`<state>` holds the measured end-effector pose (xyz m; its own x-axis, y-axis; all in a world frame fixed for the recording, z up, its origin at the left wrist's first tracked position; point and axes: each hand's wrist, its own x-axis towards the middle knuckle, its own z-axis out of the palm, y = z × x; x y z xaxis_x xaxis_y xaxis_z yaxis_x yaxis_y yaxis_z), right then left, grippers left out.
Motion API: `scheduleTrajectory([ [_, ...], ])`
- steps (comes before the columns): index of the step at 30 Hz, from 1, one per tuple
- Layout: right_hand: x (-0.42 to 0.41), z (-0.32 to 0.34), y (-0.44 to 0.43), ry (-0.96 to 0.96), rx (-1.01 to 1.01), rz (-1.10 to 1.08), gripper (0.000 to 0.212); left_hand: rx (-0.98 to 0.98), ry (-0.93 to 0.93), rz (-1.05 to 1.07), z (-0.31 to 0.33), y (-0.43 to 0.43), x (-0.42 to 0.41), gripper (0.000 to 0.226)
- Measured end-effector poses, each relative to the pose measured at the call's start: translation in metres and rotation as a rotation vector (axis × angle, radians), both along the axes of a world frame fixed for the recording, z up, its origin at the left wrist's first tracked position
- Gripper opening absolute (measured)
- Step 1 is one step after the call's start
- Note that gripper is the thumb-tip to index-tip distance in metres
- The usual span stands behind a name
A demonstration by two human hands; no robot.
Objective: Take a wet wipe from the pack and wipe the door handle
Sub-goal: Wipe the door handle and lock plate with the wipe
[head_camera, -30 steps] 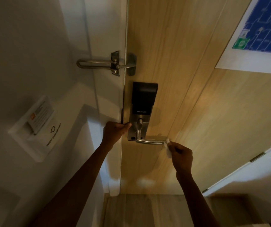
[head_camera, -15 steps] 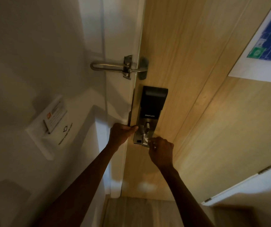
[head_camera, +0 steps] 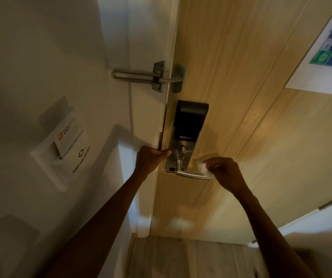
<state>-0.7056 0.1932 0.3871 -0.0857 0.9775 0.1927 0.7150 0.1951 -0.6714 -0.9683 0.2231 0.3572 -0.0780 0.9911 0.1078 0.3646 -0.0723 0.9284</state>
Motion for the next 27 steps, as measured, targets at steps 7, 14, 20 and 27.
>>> scheduleTrajectory([
  [7,-0.051,-0.003,-0.013,0.491,-0.018,-0.217,0.015,0.004,0.037,-0.002,0.002,0.0,0.0,0.046],
  [14,-0.067,-0.024,-0.014,-0.03,0.19,-0.148,0.01,0.039,0.081,-0.008,0.002,0.0,0.0,0.052],
  [20,-0.064,-0.023,-0.015,-0.369,0.184,0.087,0.038,0.071,0.135,-0.007,0.003,-0.001,0.0,0.049],
  [27,-0.067,-0.022,-0.002,-0.392,-0.014,0.109,0.037,0.09,0.129,-0.016,0.002,0.0,0.0,0.051],
])
